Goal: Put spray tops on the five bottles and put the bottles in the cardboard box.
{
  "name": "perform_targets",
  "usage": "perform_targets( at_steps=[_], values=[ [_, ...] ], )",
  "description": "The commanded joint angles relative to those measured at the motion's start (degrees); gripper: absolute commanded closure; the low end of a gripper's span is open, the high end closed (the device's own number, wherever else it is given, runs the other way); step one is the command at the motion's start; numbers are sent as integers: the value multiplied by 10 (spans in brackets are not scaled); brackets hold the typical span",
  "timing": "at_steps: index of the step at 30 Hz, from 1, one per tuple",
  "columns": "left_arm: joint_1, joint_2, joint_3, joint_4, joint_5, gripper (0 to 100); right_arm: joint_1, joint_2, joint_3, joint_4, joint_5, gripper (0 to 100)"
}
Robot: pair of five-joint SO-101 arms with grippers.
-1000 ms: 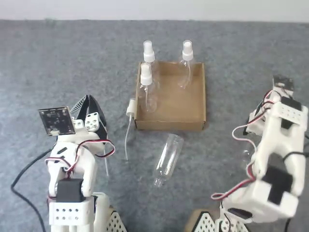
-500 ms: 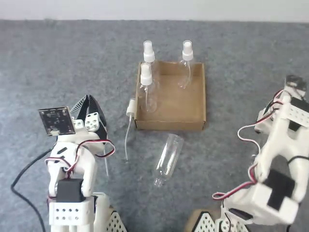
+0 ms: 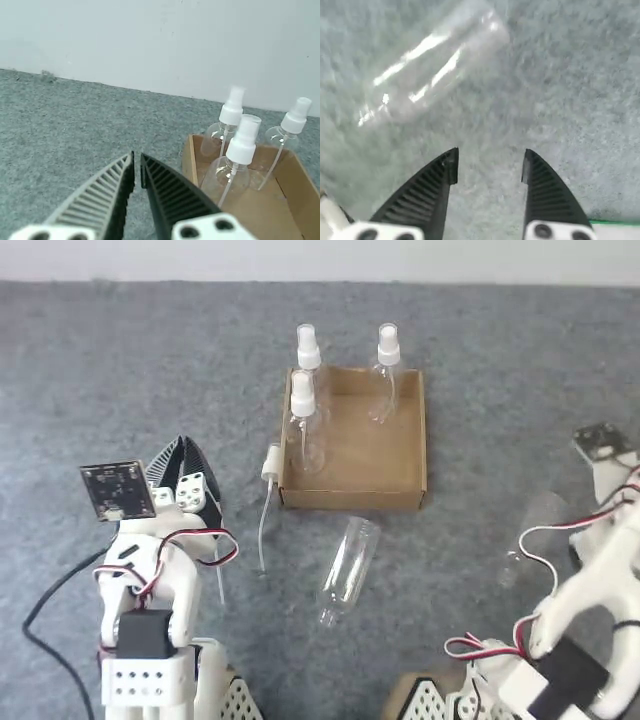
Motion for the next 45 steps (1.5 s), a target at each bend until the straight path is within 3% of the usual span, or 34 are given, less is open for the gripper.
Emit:
perform_targets(
  at_steps=[1,3,8,20,26,32,40,45],
  values=[
    [3,4,-6,-16,1,990,0,11,40,-4,164,876],
    [3,4,-6,-16,1,990,-19,29,69,-33,187,885],
    [3,4,-6,-16,1,990,-83,53,130,-120,148,883],
    [3,3,-7,-16,1,990,-225,53,127,-130,26,883],
    [3,4,-7,-16,1,990,-271,53,91,-106,-4,882],
    [3,4,-7,-17,0,990,-271,53,-25,3,0,882],
    [3,3,-7,-17,0,990,-271,53,-122,90,144,879],
    [3,3,-7,-17,0,990,-271,55,-125,87,229,731]
  ],
)
